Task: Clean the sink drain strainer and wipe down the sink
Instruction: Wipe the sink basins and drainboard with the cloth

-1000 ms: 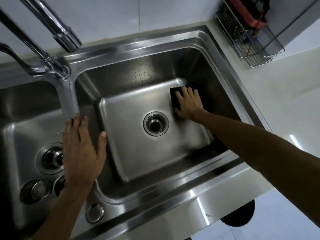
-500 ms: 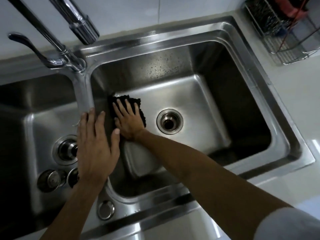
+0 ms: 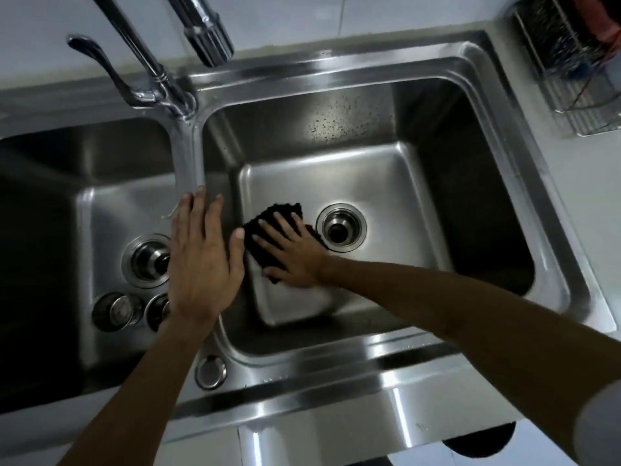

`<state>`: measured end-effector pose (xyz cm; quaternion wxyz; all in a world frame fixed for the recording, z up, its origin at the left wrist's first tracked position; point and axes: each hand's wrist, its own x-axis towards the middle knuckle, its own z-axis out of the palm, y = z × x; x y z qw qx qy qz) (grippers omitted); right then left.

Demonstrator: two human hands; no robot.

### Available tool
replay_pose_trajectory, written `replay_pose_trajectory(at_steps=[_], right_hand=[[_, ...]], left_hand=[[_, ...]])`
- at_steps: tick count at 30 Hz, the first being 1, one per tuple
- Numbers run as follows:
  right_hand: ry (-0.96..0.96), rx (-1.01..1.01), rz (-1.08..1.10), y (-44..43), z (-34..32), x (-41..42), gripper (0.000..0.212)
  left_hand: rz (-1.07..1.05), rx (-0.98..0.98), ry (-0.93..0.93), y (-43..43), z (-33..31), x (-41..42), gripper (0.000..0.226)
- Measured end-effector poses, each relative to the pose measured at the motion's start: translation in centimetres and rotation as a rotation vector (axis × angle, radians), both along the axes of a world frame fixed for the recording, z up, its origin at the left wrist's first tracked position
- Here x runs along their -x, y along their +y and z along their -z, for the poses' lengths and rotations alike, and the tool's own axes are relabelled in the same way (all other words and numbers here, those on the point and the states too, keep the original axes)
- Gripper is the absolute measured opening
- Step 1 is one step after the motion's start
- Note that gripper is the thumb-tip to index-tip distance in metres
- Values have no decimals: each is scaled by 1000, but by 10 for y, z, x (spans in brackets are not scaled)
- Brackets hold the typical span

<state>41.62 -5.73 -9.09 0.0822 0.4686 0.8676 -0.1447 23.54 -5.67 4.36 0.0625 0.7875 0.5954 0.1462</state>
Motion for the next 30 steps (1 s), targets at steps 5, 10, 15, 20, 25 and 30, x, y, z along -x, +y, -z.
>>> replay_pose_trajectory(at_steps=[5,10,15,20,25,30], right_hand=[[-47,-35,-828,-23,2,-80,56],[10,-11,-410,0,-3,-59,57],[56,7,-803,-32,1,-63,54],[-18,24,-546,-16,0,-95,54],[55,41,-546,-43,5,-33,53],[-111,77,-663,-46,-13,-131,51]], left_hand=[[-1,15,6,-1,-1,0,63],[-5,65,27,-2,-6,-2,64],[-5,83,16,-2,-6,0,68],[3,79,16,-1,-5,0,68],[8,71,12,-1,-5,0,66],[11,66,-8,0,-3,1,68]])
